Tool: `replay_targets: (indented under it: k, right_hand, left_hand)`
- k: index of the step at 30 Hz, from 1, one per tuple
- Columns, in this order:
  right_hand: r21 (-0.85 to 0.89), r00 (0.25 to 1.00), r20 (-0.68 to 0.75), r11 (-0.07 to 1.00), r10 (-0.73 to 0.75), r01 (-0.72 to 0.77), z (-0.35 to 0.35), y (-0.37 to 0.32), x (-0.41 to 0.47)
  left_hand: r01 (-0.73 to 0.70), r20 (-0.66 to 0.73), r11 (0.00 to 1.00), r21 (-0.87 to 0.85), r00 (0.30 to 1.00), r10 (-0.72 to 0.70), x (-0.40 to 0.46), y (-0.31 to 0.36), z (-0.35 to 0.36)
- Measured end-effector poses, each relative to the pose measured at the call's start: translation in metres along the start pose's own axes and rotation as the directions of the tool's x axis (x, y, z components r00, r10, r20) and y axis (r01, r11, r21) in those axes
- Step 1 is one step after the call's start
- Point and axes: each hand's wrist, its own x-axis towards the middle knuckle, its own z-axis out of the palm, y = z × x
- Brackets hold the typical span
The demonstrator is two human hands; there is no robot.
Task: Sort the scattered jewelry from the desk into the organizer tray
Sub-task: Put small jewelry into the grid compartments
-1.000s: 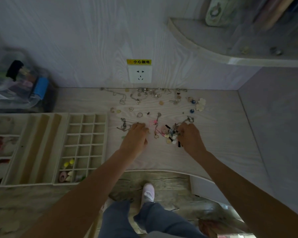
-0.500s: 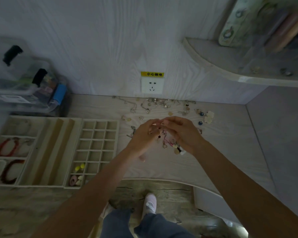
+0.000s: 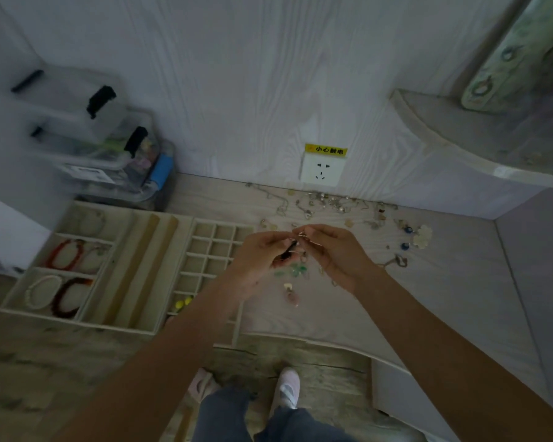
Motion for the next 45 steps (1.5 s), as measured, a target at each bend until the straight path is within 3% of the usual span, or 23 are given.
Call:
replay_targets:
  k: [5, 8, 12, 15, 17, 19, 21, 26, 29, 33, 37, 45]
  right_hand:
    - [0.209, 0.992, -0.003, 0.970, 0.127, -0.123, 0.005, 0.003, 0.001]
    - [0.322, 0.976, 0.011, 0.924, 0.216, -0.208, 0.006, 0.004, 0.002]
    - [0.334, 0.965, -0.003, 0.910, 0.261, -0.245, 0.010, 0.008, 0.004]
    - [0.205, 0.958, -0.014, 0.938, 0.288, -0.279, 0.015, 0.011, 0.006]
    - [-0.020, 0.964, 0.002, 0.964, 0.267, -0.267, 0.019, 0.012, 0.005]
    - [-0.275, 0.978, 0.056, 0.944, 0.203, -0.180, 0.023, 0.013, 0.004]
    - [-0.408, 0.982, 0.114, 0.908, 0.152, -0.093, 0.025, 0.012, 0.002]
    - [-0.454, 0.964, 0.200, 0.888, 0.175, -0.067, 0.024, 0.010, 0.002]
    - [-0.463, 0.975, 0.167, 0.885, 0.149, -0.056, 0.025, 0.015, 0.005]
    - [-0.457, 0.989, 0.100, 0.888, 0.109, -0.052, 0.023, 0.019, 0.007]
    - [-0.419, 0.997, 0.038, 0.907, 0.067, -0.044, 0.019, 0.018, 0.007]
    - [-0.343, 0.996, 0.009, 0.936, 0.089, -0.081, 0.010, 0.014, 0.006]
  left_hand:
    - [0.041, 0.003, 0.999, 0.005, 0.999, -0.041, -0.003, 0.001, -0.005]
    - [0.083, 0.005, 0.989, -0.123, 0.997, -0.083, -0.006, 0.003, -0.006]
    - [0.136, -0.001, 0.958, -0.252, 0.990, -0.141, -0.010, 0.005, -0.010]
    - [0.130, -0.065, 0.968, -0.215, 0.987, -0.147, -0.012, 0.004, -0.014]
    - [0.104, -0.103, 0.987, -0.119, 0.988, -0.117, -0.013, 0.003, -0.016]
    - [0.083, -0.126, 0.996, -0.042, 0.988, -0.088, -0.015, 0.003, -0.018]
    - [0.081, -0.147, 0.997, 0.015, 0.986, -0.078, -0.017, 0.003, -0.019]
    - [0.120, -0.197, 0.990, 0.078, 0.975, -0.103, -0.016, 0.003, -0.024]
    - [0.151, -0.204, 0.987, 0.057, 0.969, -0.137, -0.015, 0.000, -0.025]
    - [0.210, -0.152, 0.965, -0.155, 0.960, -0.233, -0.017, 0.000, -0.023]
    - [0.261, -0.060, 0.864, -0.430, 0.947, -0.315, -0.020, 0.004, -0.021]
    - [0.280, 0.024, 0.844, -0.457, 0.953, -0.303, -0.021, 0.005, -0.020]
